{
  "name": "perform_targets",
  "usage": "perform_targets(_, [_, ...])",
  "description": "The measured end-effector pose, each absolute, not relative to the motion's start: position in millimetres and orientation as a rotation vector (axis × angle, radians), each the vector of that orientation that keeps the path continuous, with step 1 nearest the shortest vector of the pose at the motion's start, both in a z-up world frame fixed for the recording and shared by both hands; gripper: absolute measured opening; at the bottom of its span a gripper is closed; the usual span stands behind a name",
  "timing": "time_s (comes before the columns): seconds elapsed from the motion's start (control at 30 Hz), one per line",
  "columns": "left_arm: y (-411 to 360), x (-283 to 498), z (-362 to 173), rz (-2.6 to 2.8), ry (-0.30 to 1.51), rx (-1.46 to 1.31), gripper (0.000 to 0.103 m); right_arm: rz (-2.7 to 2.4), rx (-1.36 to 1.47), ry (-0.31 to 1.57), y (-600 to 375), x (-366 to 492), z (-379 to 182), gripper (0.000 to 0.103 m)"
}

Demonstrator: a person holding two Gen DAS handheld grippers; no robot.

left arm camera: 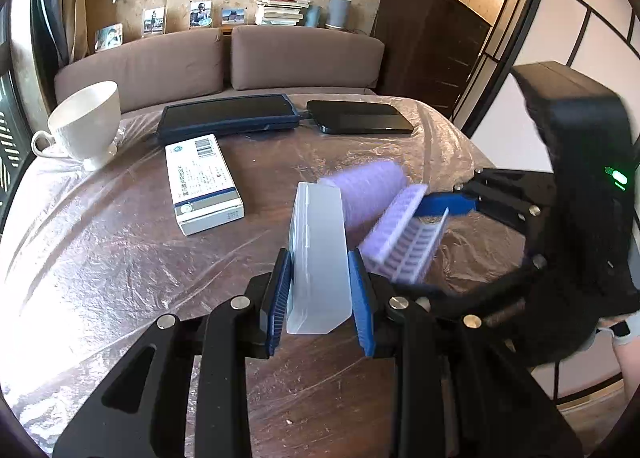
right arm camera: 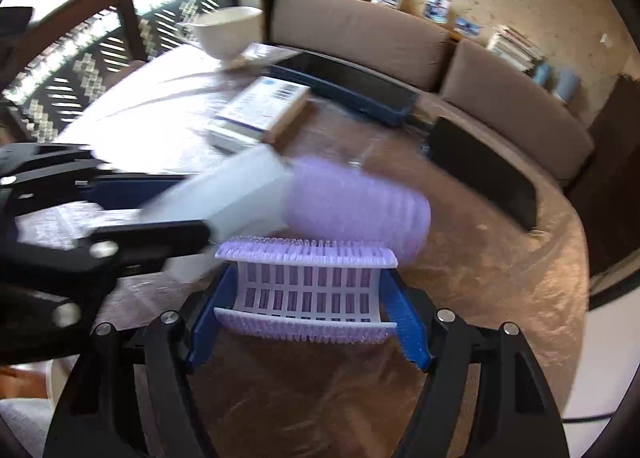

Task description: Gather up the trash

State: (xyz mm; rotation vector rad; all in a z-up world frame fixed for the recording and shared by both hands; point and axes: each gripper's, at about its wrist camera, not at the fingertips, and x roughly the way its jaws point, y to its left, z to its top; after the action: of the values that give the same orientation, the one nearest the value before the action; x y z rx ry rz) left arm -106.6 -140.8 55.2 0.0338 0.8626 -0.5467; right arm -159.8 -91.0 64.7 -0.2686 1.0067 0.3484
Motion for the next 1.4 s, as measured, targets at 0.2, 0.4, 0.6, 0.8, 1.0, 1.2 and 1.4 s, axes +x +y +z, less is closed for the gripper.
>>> perform_targets(0.2, [-139.9,-109.8,53.7,-0.537,0.87,0.044,0.031,0.344,-0.285,1.007,-89.0,-172.2,67.1,0.072])
perform_targets(0.4, [-133.0,-113.5,54.6,-0.514,0.872,0.035,0.029,0.308,-0.244,1.014,-98.2,-184.0,68.4,0.072])
perform_targets(0.6, [-126.5,-117.4,56.0,-0.516,0.881,-0.001,0.028,0.274,-0.135,1.014,-108.8,-190.3,71.2,0.072])
perform_targets(0.8, [-120.8,-124.8,60.3,-0.511,0.874,-0.012,0.028,0.262,-0.084,1.018,-112.7,-200.8,70.5,0.072])
perform_targets(1.0, [-112.3,-137.1,65.6,-0.5,0.87,0.012,0.028,0.261,-0.005,1.015,-121.1,-211.2,74.7,0.072])
perform_targets(1.2, [-99.9,-150.7,68.0,-0.476,0.88,0.013,0.028,0.262,0.008,1.025,-121.9,-223.2,75.9,0.072])
perform_targets(1.4, [-89.3,-165.1,66.2,-0.461,0.9,0.003,0.028,0.284,0.006,1.031,-116.1,-238.2,78.6,0.072])
